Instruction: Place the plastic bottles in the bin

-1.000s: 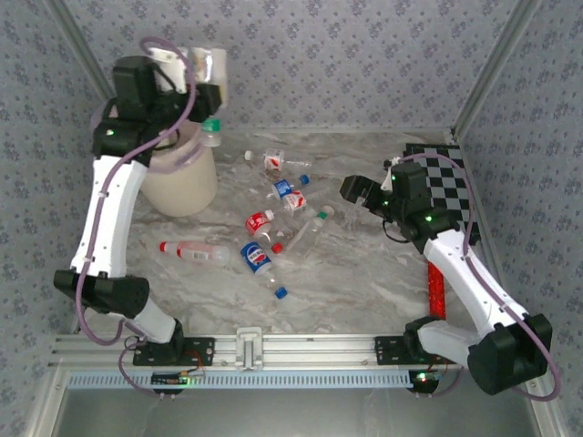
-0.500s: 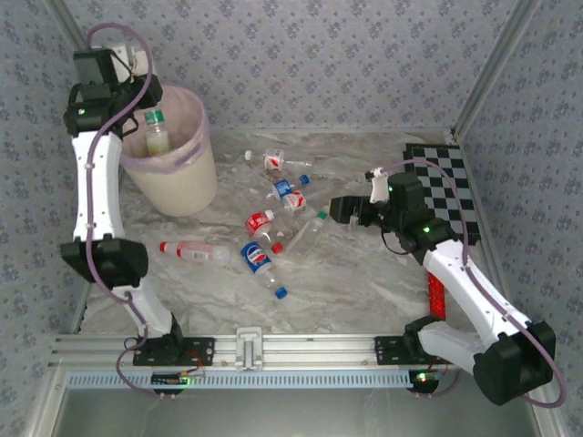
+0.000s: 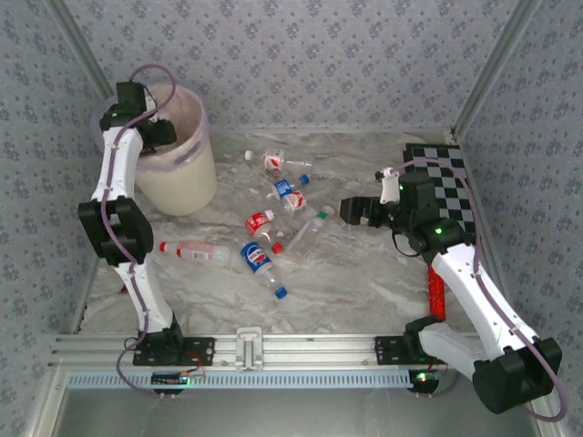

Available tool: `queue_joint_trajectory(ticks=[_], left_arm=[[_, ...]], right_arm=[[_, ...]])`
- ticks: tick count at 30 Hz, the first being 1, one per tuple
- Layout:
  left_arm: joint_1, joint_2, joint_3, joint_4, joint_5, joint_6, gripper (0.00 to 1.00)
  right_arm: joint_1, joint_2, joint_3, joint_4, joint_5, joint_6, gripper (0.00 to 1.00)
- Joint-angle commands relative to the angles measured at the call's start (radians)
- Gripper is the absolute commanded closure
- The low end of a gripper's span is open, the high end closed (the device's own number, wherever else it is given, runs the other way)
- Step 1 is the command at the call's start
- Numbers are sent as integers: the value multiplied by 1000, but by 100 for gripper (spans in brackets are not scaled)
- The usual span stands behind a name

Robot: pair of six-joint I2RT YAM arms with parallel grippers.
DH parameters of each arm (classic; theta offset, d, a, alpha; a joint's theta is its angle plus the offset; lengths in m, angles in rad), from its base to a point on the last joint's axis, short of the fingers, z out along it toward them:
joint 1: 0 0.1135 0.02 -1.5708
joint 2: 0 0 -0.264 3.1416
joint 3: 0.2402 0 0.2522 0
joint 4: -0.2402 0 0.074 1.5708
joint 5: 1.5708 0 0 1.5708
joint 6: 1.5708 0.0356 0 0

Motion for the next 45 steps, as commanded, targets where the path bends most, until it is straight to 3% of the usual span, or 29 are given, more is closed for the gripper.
queue_joint_trajectory(ticks=[1,5,7,10,12,18,22,45], left_arm=[[0,-5,-49,53,29,3,100],[-2,0,-121,76,41,5,98],[-4,-1,-144,81,49,10,83],[-5,-15,-176,99,57,16,50],[-4,-18,-183,98,60,22,35],[-5,-44,-207,100,77,35,9],[-5,-75,-205,101,77,45,1],[-18,-377,-111,8,0,158,1]], right_arm=[[-12,0,15,-10,-5,1,0],[-24,-3,0,-1,-22,31,0],[-35,-2,1,3,-33,49,0],[-46,9,13,11,-42,59,0],[-49,15,15,22,-44,68,0],[-56,-2,-25,73,-24,112,0],[-77,-20,-31,50,22,143,0],[-106,-13,-127,111,1,219,0]])
